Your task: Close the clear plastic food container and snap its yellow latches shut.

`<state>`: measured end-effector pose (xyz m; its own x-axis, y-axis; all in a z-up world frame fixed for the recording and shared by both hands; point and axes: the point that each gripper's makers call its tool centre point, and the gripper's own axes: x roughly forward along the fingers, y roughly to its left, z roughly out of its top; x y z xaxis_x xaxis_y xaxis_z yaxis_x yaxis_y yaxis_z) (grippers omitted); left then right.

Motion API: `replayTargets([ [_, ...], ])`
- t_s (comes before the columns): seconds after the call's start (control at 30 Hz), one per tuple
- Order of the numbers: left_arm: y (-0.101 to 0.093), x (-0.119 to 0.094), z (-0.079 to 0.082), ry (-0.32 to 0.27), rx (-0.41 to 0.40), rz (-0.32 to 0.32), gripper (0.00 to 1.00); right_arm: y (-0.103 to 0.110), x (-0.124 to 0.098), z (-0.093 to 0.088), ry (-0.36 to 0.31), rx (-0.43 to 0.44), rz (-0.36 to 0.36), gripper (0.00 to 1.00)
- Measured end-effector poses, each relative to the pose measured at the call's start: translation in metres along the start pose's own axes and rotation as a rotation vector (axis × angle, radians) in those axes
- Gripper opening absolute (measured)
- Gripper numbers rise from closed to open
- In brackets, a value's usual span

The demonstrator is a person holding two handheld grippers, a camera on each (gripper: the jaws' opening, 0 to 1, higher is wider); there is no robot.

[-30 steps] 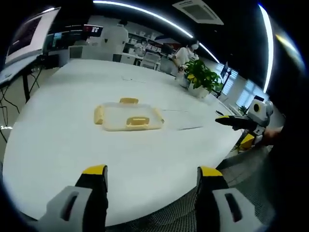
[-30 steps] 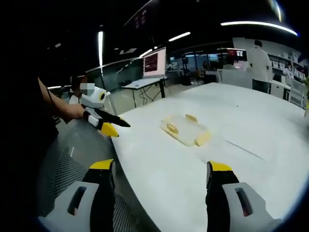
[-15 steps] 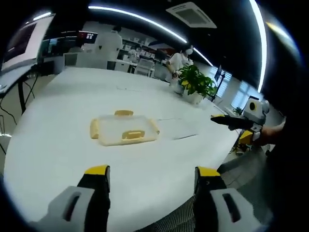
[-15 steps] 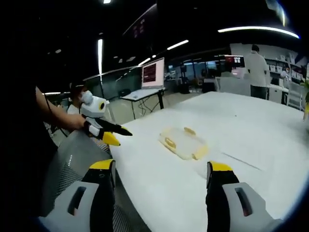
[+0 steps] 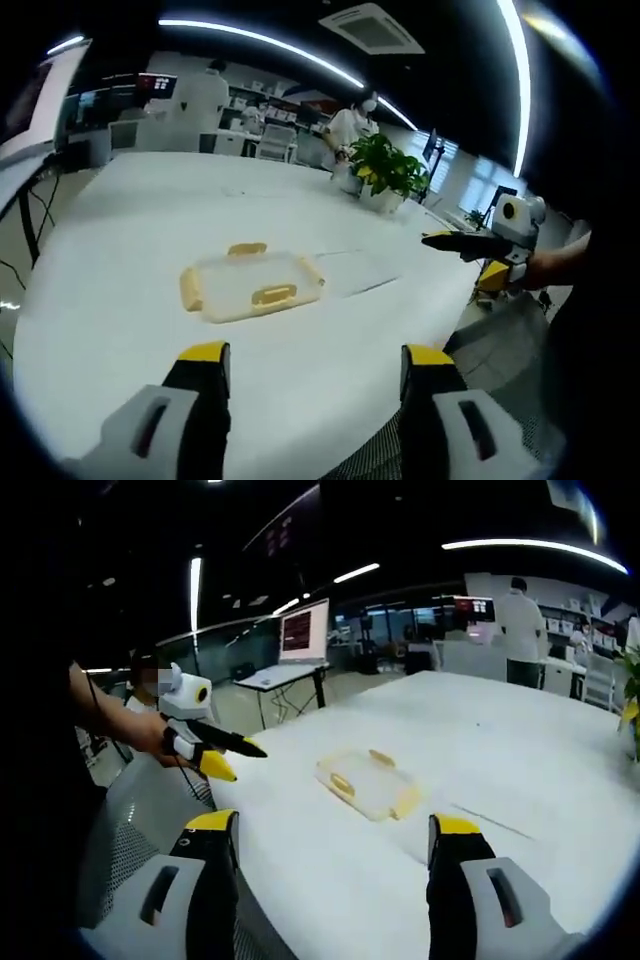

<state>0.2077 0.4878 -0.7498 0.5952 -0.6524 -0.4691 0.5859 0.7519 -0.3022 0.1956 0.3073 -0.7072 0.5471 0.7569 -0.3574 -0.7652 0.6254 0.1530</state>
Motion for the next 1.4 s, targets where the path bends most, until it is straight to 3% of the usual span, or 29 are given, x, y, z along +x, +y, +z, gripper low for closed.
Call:
replayTargets([
  [0.33,0.016,-0.004,0.01,0.033,0.09,-0.089,0.74,-0.005,0.013,0.015,0.005,-0.008,-0.084,0.73],
  [0.63,0.024,0.001,0.015,0.035,0.082,-0.18,0.99,-0.004,0.024,0.018,0.01,0.006,-0.13,0.83],
  [0.77,0.025,0.001,0.01,0.066,0.105,-0.215,0.99,-0.004,0.028,0.023,0.016,-0.003,-0.125,0.92],
  [0.9,0.029,0.003,0.006,0.101,0.181,-0.241,0.99,-0.006,0.031,0.029,-0.001,0.01,-0.121,0.97],
  [0.97,0.031,0.002,0.004,0.115,0.209,-0.239,0.98,-0.003,0.035,0.025,0.025,0.012,-0.099,1.0],
  [1.1,0.038,0.005,0.009,0.103,0.179,-0.243,0.98,-0.002,0.041,0.022,0.056,-0.025,-0.077,1.0],
  [1.4,0.042,0.009,0.012,0.128,0.254,-0.273,0.93,-0.005,0.047,0.017,0.079,-0.026,-0.074,0.9],
])
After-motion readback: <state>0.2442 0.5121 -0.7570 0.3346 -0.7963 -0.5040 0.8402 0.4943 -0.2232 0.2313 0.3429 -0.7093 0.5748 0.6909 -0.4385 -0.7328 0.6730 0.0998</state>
